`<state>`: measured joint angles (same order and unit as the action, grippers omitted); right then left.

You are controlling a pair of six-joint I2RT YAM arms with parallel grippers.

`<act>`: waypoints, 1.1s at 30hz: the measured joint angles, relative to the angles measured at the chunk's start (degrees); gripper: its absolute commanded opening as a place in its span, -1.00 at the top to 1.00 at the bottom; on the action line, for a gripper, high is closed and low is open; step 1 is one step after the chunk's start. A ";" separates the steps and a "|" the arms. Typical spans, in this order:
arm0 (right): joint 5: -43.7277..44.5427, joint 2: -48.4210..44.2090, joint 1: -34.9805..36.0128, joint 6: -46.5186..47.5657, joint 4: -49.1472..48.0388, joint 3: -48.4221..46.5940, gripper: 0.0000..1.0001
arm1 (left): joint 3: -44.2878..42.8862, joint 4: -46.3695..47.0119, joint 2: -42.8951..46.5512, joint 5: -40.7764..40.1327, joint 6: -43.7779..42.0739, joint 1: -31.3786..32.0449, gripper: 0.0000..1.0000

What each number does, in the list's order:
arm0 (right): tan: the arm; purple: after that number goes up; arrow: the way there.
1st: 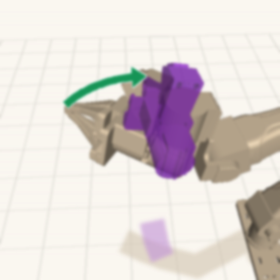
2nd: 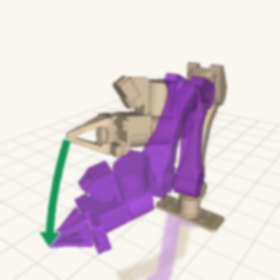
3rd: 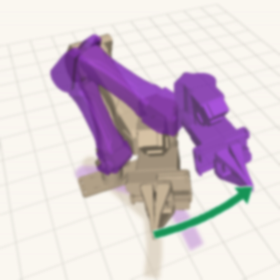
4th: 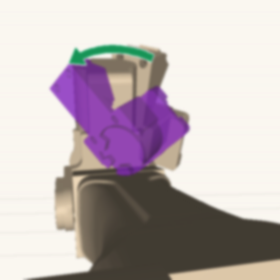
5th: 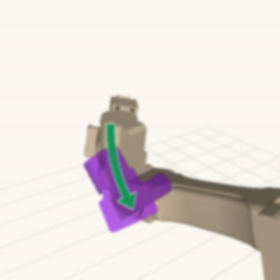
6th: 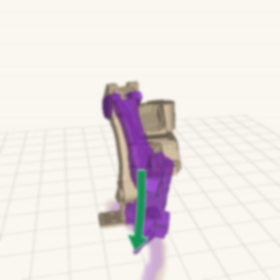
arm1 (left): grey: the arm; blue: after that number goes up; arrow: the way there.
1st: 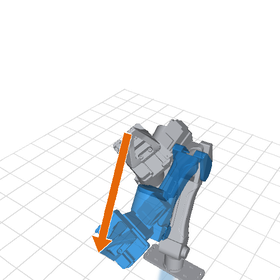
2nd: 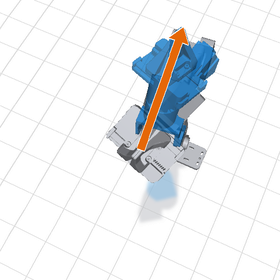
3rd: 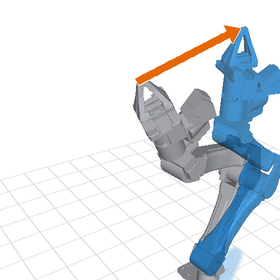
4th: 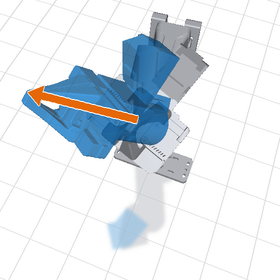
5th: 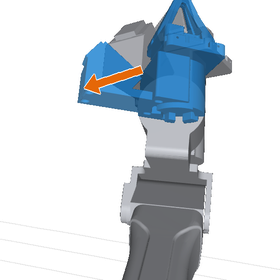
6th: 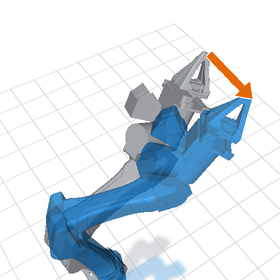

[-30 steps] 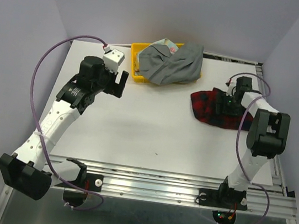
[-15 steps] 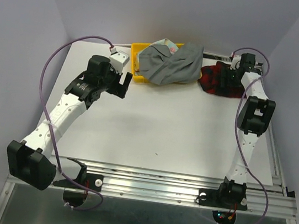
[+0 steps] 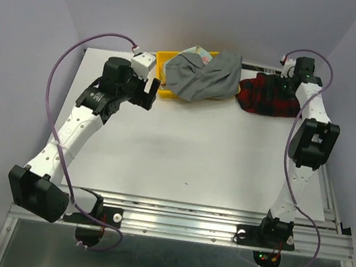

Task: Fold and stack the skirts
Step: Neatly place the folded skirt to the corner, then grab the skirt from the pile

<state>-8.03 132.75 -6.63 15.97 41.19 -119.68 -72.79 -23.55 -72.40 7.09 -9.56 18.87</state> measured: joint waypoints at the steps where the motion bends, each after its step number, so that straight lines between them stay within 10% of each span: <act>1: -1.49 -2.34 0.20 -0.42 0.74 0.13 -1.00 | -0.81 0.11 -0.13 0.22 -0.07 0.00 -0.97; 10: -15.52 -12.87 3.82 -16.85 -8.94 -3.74 -1.00 | -1.14 0.52 1.20 0.79 -0.28 0.00 -0.97; 23: -9.81 8.55 14.03 -29.99 -17.79 -10.78 -0.96 | 5.18 -0.11 3.10 -0.24 -0.83 -0.24 -0.97; 33: -6.56 11.21 13.53 -31.78 -27.30 -12.28 -0.16 | 5.90 0.87 2.43 -0.59 -0.85 -0.24 -0.97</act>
<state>-14.59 143.96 6.90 -15.81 13.89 -131.96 -66.89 -22.68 -69.97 6.50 -10.41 18.63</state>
